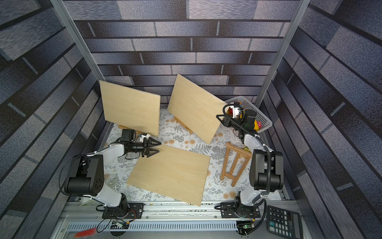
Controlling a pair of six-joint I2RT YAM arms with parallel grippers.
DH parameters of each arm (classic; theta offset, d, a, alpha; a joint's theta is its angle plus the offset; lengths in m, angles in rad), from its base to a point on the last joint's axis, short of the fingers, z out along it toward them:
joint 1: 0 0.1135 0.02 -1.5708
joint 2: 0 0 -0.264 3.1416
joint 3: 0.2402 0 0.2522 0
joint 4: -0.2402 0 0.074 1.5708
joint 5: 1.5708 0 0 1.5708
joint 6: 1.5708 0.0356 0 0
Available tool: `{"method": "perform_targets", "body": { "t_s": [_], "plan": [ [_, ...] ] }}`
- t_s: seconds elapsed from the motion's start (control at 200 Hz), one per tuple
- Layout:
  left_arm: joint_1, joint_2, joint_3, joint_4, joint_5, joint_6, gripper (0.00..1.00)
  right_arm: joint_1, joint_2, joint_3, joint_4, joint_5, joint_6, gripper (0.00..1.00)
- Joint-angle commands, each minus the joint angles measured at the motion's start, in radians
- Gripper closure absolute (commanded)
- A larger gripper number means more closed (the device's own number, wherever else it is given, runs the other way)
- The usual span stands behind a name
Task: Assemble the easel
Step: Adjust the drawing board on the easel.
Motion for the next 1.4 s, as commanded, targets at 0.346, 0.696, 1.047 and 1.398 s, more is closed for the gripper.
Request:
{"method": "perform_targets", "body": {
  "t_s": [0.346,0.696,1.047,1.398],
  "plan": [
    [0.011,-0.011,0.048,-0.163,-0.002,0.116,0.32,-0.011,0.029,-0.075,0.068,-0.094,-0.055,0.91],
    [0.011,-0.007,0.054,-0.216,-0.012,0.147,0.32,0.002,0.128,-0.078,0.351,-0.169,0.145,0.95],
    [0.009,-0.027,0.02,-0.206,-0.021,0.141,0.32,0.025,0.151,-0.049,0.337,-0.189,0.15,0.95],
    [0.002,-0.036,0.003,-0.176,-0.03,0.114,0.32,0.115,0.125,0.158,-0.281,-0.168,-0.284,0.94]
  ]
}}
